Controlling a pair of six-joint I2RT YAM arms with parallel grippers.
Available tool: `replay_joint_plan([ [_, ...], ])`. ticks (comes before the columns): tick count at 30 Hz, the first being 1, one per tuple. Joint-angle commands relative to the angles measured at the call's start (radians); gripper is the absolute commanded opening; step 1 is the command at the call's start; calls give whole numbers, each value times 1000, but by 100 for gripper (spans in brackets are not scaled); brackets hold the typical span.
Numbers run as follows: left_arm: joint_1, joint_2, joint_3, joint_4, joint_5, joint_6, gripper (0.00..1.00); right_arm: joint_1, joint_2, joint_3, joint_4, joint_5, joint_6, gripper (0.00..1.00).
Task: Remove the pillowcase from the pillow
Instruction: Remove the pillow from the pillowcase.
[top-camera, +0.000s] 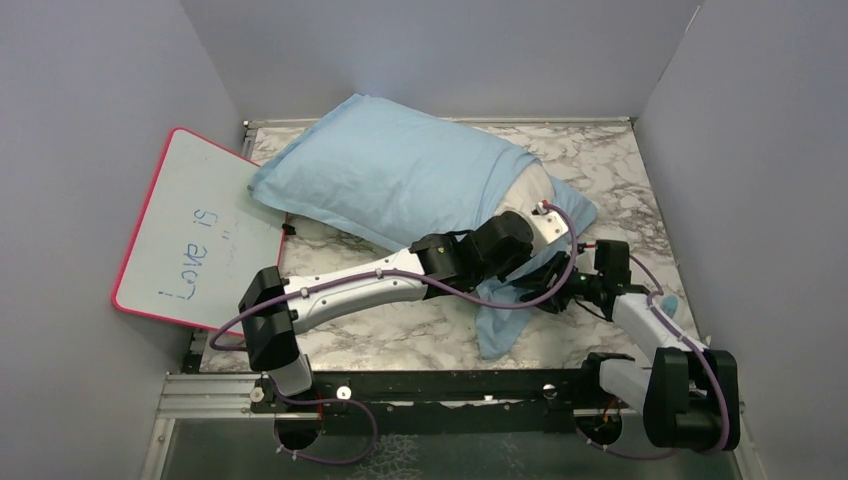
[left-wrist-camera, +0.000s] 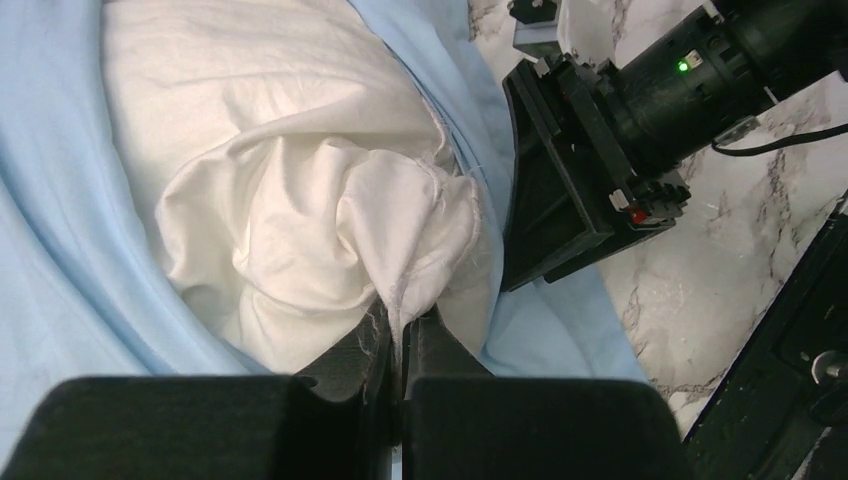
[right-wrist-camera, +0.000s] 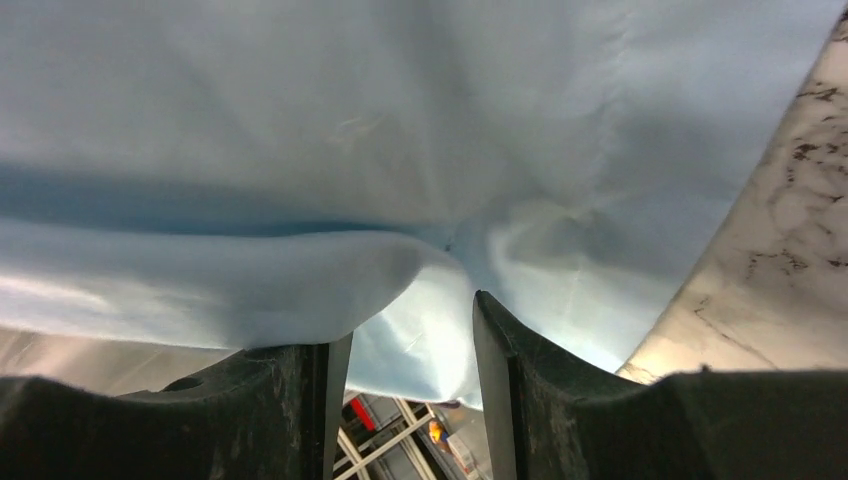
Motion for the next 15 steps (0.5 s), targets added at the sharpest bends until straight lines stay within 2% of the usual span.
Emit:
replay_joint_plan([
  [1,9,-101,63,55,36,-23,0,-2,38,33,59,27,4,52],
  [7,11,-119,37,47,22,-37,0,-2,33,119,-33,19,-48,52],
  [15,18,-103,58,45,22,-43,0,-2,-198,143,-151,-57,-85,61],
])
